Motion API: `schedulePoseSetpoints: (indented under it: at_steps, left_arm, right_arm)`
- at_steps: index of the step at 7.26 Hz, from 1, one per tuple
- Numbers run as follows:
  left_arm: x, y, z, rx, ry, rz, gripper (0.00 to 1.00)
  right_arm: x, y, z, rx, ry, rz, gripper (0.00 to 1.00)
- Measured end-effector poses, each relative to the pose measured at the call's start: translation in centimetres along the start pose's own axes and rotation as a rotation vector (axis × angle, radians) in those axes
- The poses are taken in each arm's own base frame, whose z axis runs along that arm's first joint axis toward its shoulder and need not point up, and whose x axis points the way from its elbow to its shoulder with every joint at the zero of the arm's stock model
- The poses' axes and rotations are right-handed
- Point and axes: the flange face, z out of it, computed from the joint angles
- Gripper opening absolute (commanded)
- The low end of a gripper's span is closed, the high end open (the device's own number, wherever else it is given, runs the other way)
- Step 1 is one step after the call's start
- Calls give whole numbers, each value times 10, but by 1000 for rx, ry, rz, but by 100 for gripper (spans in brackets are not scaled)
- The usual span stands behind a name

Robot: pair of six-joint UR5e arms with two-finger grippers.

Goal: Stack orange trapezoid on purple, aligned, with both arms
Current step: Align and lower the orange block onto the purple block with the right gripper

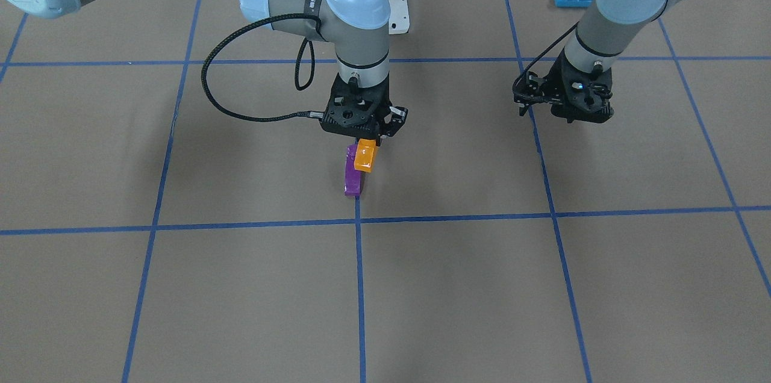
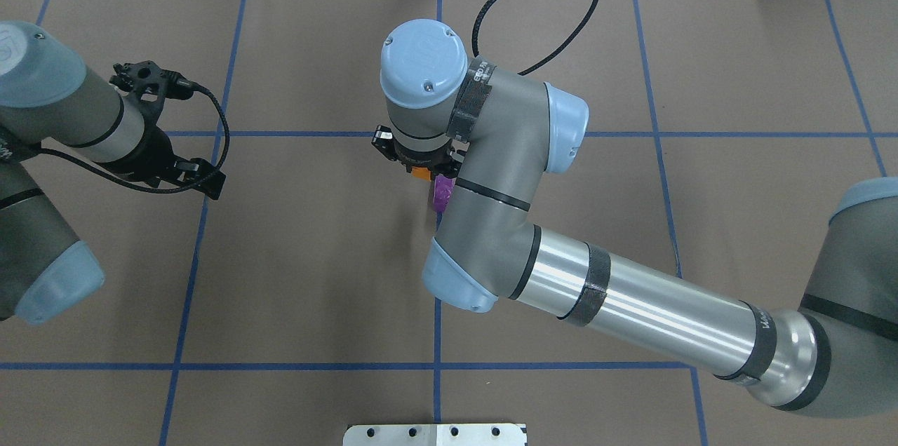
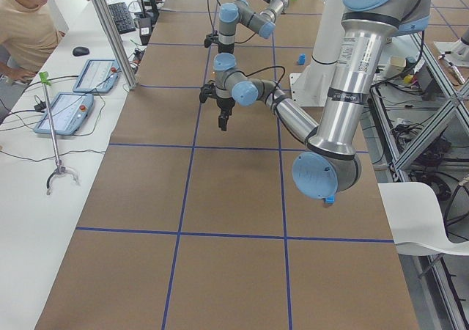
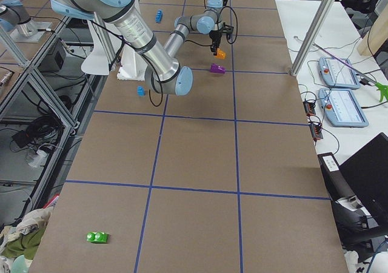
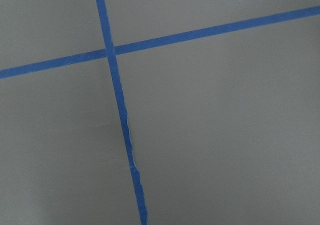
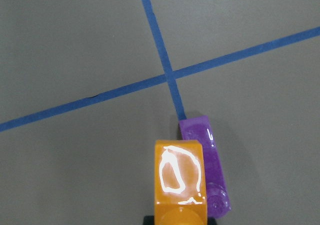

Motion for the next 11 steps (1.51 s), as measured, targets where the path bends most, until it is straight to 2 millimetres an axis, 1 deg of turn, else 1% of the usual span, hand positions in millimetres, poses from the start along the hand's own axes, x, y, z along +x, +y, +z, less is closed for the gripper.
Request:
schedulePoseSetpoints:
  at_steps: [1, 3, 5, 8, 11]
  left_arm:
    - [1, 0, 0, 1, 1, -1, 100]
    - [2, -1, -1, 2, 2, -4, 100]
    - [3, -1, -2, 4, 4, -5, 100]
    - [4, -1, -3, 6, 6, -7, 100]
    - [5, -1, -4, 7, 7, -10, 100]
  right_arm:
    - [7, 1, 6, -7, 9, -5, 0]
    - [16, 7, 10, -16, 10, -30, 0]
    - [20, 11, 15, -19, 19, -92, 0]
    - [25, 11, 23, -16, 33, -174, 0]
    - [27, 15, 28, -19, 44, -203, 0]
